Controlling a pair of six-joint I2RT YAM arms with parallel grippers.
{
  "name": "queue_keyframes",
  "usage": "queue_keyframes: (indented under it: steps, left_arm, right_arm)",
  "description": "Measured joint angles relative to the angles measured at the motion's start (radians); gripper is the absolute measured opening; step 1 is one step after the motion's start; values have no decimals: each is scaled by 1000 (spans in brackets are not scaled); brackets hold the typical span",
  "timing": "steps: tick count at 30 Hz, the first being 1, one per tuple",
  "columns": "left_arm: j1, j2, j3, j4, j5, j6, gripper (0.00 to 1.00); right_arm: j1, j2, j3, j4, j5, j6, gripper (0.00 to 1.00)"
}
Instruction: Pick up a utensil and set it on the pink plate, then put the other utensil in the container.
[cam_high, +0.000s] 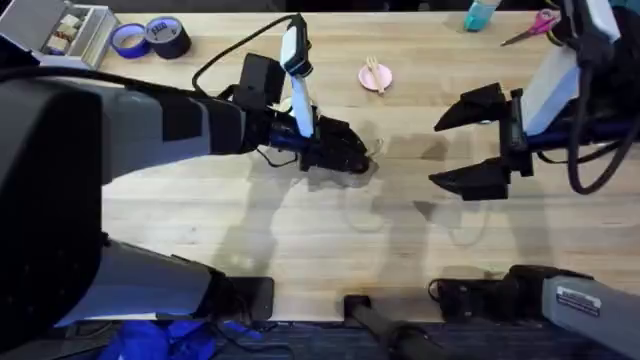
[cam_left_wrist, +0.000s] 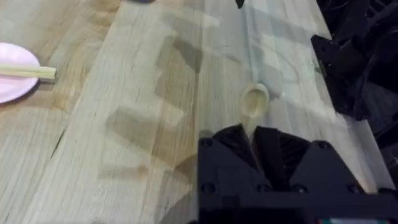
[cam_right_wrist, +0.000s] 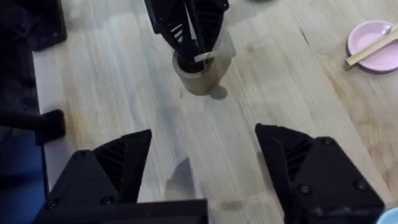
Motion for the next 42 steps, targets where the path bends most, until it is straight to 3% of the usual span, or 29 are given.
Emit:
queue_keyframes:
  steps: [7,11,13,18,19,35,42]
  left_arm:
    - [0,0,0,0,0,0,186]
    - [0,0,0,0,0,1,287]
    - [0,0,0,0,0,2,415]
    - [2,0,0,1,-2,7,913]
    - [3,0,0,0,-3,5,972]
    - [30,-57,0,8,-6,-6,997]
    - [109,-240,0,20,-71,-125,997]
  right_arm:
    - [0,0,0,0,0,0,997]
    - [0,0,0,0,0,0,997]
    - [0,0,0,0,0,0,996]
    - [0,0,0,0,0,0,996]
    - [0,0,0,0,0,0,996]
    - [0,0,0,0,0,0,995]
    - [0,0,0,3,2,0,997]
